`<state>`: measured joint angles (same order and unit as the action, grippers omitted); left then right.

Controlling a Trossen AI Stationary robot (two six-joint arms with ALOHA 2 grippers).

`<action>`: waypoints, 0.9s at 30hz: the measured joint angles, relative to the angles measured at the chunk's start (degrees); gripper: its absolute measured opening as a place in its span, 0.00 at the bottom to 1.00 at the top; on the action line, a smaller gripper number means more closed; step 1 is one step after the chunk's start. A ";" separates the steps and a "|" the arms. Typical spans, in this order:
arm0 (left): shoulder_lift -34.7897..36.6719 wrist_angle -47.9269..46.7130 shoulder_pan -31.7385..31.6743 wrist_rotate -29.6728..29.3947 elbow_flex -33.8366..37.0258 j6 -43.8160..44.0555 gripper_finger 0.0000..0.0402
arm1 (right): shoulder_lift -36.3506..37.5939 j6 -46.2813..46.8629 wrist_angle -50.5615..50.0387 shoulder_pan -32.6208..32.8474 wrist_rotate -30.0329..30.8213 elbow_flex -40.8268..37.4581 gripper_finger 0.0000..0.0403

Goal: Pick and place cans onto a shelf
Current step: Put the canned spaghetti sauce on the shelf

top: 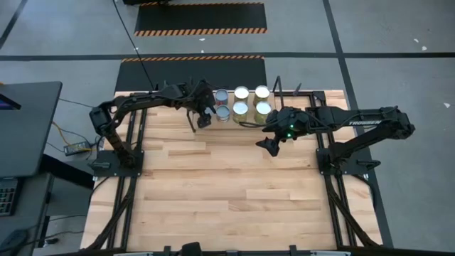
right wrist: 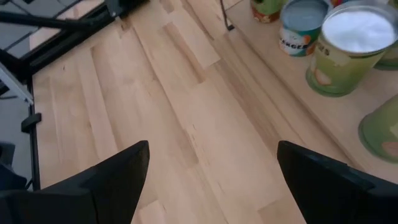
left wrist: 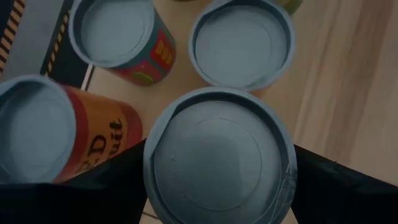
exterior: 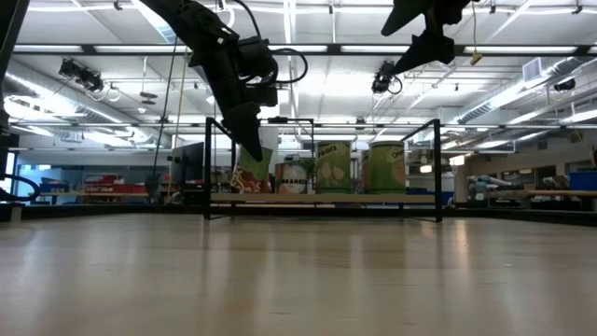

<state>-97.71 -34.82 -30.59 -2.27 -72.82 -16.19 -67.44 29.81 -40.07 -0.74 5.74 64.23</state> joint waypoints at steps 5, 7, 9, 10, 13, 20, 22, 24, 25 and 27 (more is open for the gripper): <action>-0.38 0.47 0.33 0.35 0.13 -3.39 0.77 | 0.00 -0.23 1.06 -0.91 0.10 0.00 0.90; -0.44 0.35 0.33 0.24 0.13 -3.47 0.75 | 0.00 -0.32 1.06 -1.05 0.13 0.00 0.90; -0.44 0.30 0.33 0.19 0.13 -3.35 0.74 | 0.00 -0.82 1.06 -1.07 0.13 0.02 0.90; -0.44 0.45 0.38 0.09 0.13 -2.65 0.74 | 0.00 -1.20 1.06 -1.07 0.17 0.02 0.90; -0.55 2.05 0.52 -0.61 0.13 -0.15 0.77 | 0.00 -1.48 1.06 -1.07 0.19 0.02 0.90; -0.55 1.91 0.87 -2.18 0.13 0.13 0.89 | 0.00 -1.50 1.06 -1.09 0.19 0.02 0.90; -0.55 1.55 0.92 -2.18 0.13 0.15 0.89 | 0.00 -1.50 1.08 -1.09 0.19 0.02 0.90; -0.55 1.24 1.03 -2.20 0.13 0.56 0.88 | 0.00 -1.77 1.08 -1.09 0.17 0.02 0.90; -0.55 1.05 1.15 -2.48 0.13 0.56 0.88 | 0.00 -2.09 1.06 -1.09 0.19 0.02 0.90; -0.55 0.39 1.46 -3.80 -0.10 0.57 0.86 | 0.00 -2.89 1.08 -1.09 0.17 0.02 0.90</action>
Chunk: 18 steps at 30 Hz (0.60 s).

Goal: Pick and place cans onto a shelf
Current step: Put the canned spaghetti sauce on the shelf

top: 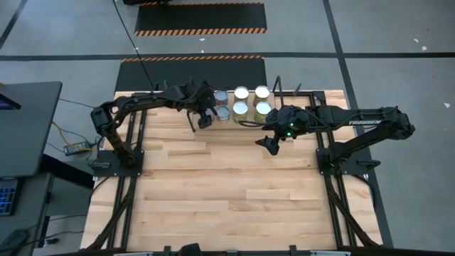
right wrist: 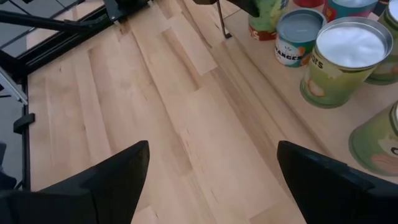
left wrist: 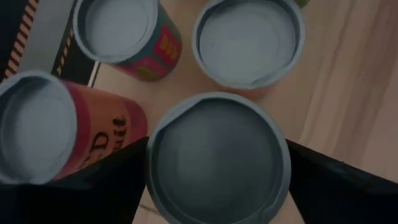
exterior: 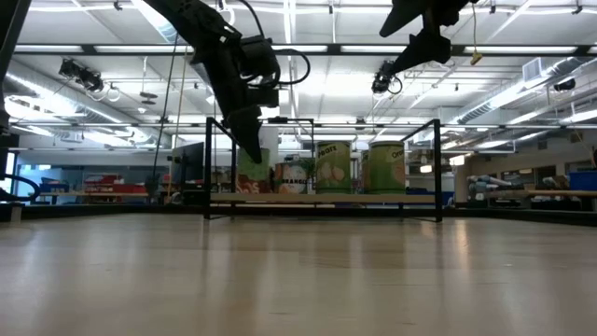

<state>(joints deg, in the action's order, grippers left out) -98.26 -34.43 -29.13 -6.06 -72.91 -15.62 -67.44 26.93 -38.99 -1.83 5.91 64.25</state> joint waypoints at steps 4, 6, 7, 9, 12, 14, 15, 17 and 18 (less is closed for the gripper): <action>0.00 -3.42 0.48 -0.75 -2.84 -0.06 0.83 | 0.00 -0.36 -0.02 0.00 0.00 0.00 0.90; 0.00 -4.41 0.51 -0.76 -4.47 -0.02 0.81 | 0.00 -1.21 -0.02 0.00 0.00 0.00 0.90; 0.02 -5.09 0.53 -0.73 -5.07 -0.02 0.81 | 0.00 -1.42 -0.02 0.00 -0.02 0.00 0.90; 0.02 -6.66 0.53 -0.75 -5.88 -0.04 0.79 | 0.00 -1.48 -0.02 0.00 -0.02 0.00 0.90; 0.04 -8.83 0.44 -0.77 -5.63 -0.04 0.79 | 0.00 -1.52 -0.02 0.00 -0.02 0.00 0.90; 0.04 -8.97 0.42 -0.77 -4.62 -0.02 0.79 | 0.00 -1.63 -0.02 0.00 -0.02 0.00 0.90; 0.04 -8.90 0.42 -0.77 -4.17 -0.05 0.79 | 0.00 -1.64 -0.02 0.00 -0.02 0.00 0.90; 0.00 -8.16 0.44 -0.78 -3.81 -0.02 0.79 | 0.00 -1.75 -0.02 0.00 -0.02 0.00 0.90; 0.00 -7.69 0.46 -1.26 -3.68 0.03 0.79 | 0.00 -2.00 -0.02 0.00 -0.02 0.00 0.90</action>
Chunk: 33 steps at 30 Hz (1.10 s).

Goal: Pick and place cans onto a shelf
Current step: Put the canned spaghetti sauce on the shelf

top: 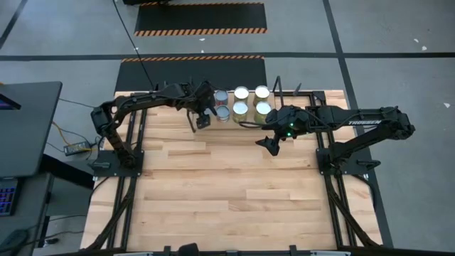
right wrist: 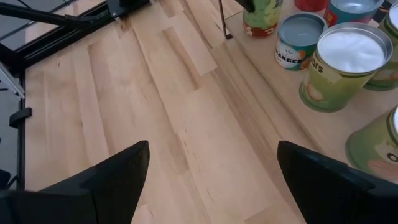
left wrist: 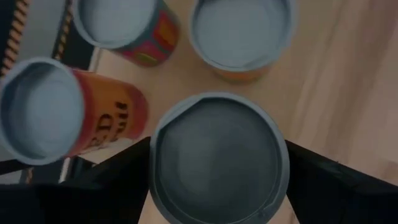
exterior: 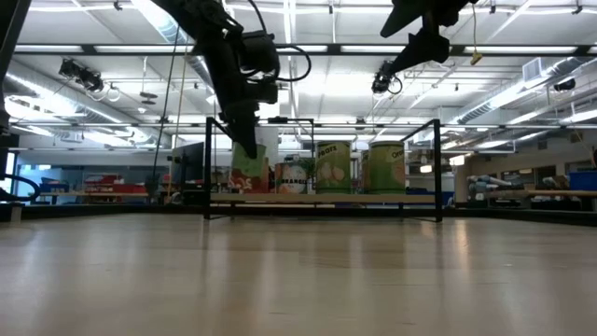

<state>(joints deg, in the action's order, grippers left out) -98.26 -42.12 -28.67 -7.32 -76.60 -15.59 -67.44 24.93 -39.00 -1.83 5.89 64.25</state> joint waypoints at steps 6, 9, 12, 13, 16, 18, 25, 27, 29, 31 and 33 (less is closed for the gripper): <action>-0.24 1.98 -0.54 -1.48 0.07 1.44 0.79 | 0.00 -0.52 0.00 0.00 0.00 0.01 0.90; -1.37 1.86 -0.79 -1.49 0.11 1.58 0.79 | 0.00 -0.50 0.00 0.00 -0.01 0.02 0.90; -1.58 2.25 -0.43 -1.54 0.09 1.60 0.79 | 0.01 -0.52 0.02 0.01 -0.02 0.02 0.90; -1.64 2.13 -0.34 -1.59 0.09 1.70 0.79 | 0.00 -0.52 0.09 0.00 -0.02 0.02 0.90; -1.62 1.97 -0.42 -1.52 0.09 1.85 0.79 | 0.01 -0.70 0.52 0.03 -0.05 0.04 0.90; -1.62 1.85 -0.39 -1.46 0.09 2.52 0.79 | 0.02 -0.70 0.64 0.09 -0.05 0.04 0.90; -1.55 -0.17 -0.42 0.30 0.00 4.82 0.79 | 0.00 -2.59 1.08 0.11 -0.55 0.04 0.90; -1.55 -0.23 -0.42 0.26 0.00 5.30 0.79 | 0.02 -2.66 1.12 0.13 -0.55 0.04 0.90; -1.55 -0.16 -0.42 0.16 0.00 5.57 0.79 | 0.02 -2.65 1.29 0.11 -0.55 0.04 0.90; -1.55 0.03 -0.42 0.03 0.00 5.59 0.79 | 0.01 -2.64 1.27 0.12 -0.55 0.04 0.90; -1.55 0.11 -0.42 0.12 0.00 4.35 0.79 | 0.00 -2.64 1.27 0.12 -0.55 0.04 0.90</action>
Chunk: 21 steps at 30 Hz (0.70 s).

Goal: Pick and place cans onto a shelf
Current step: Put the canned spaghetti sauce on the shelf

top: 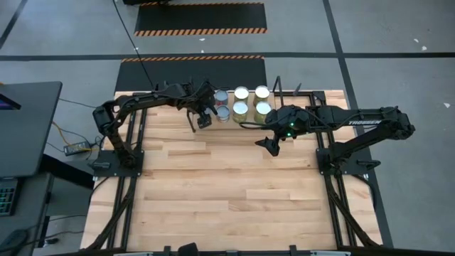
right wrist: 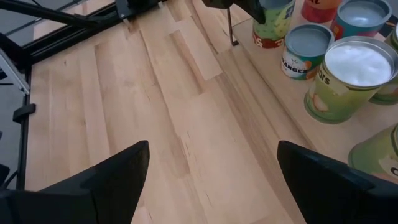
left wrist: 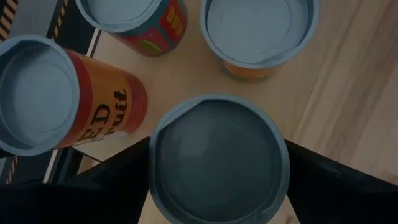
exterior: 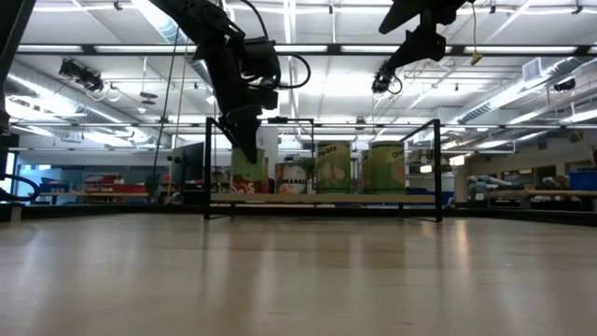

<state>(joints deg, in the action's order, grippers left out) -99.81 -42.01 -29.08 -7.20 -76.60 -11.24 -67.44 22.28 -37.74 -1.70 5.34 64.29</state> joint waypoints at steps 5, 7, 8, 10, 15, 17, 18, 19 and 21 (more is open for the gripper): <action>0.01 0.10 0.00 -0.43 0.00 -0.72 0.79 | 0.01 0.00 0.00 0.00 0.00 0.00 0.90; 0.04 0.06 0.02 -0.65 0.02 0.02 0.79 | 0.00 0.00 0.00 -0.01 0.00 0.00 0.90; 0.04 0.04 0.02 -0.73 0.00 0.43 0.80 | 0.00 0.00 0.00 -0.01 0.00 0.00 0.90; 0.04 -0.10 -0.12 -0.92 0.01 1.71 0.81 | 0.00 0.00 0.00 -0.01 0.00 0.00 0.90; 0.07 -1.25 -0.26 -1.35 0.02 2.75 0.88 | 0.01 0.00 -0.02 0.00 -0.01 0.00 0.90; 0.07 -1.24 -0.28 -1.38 0.02 2.96 0.89 | 0.00 0.00 -0.02 0.01 -0.07 0.00 0.90; 0.07 -1.24 -0.28 -1.38 0.02 3.05 0.89 | 0.02 0.00 -0.02 0.01 -0.07 0.00 0.90; 0.07 -1.21 -0.28 -1.38 0.01 3.08 0.89 | 0.01 0.00 -0.02 -0.01 -0.07 0.00 0.90; 0.07 -1.15 -0.28 -1.36 0.02 3.10 0.89 | 0.00 0.00 -0.02 -0.01 -0.21 0.00 0.90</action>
<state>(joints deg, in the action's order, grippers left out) -99.74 -43.16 -29.36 -8.56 -76.58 -8.15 -67.44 22.28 -37.76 -1.72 5.13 64.29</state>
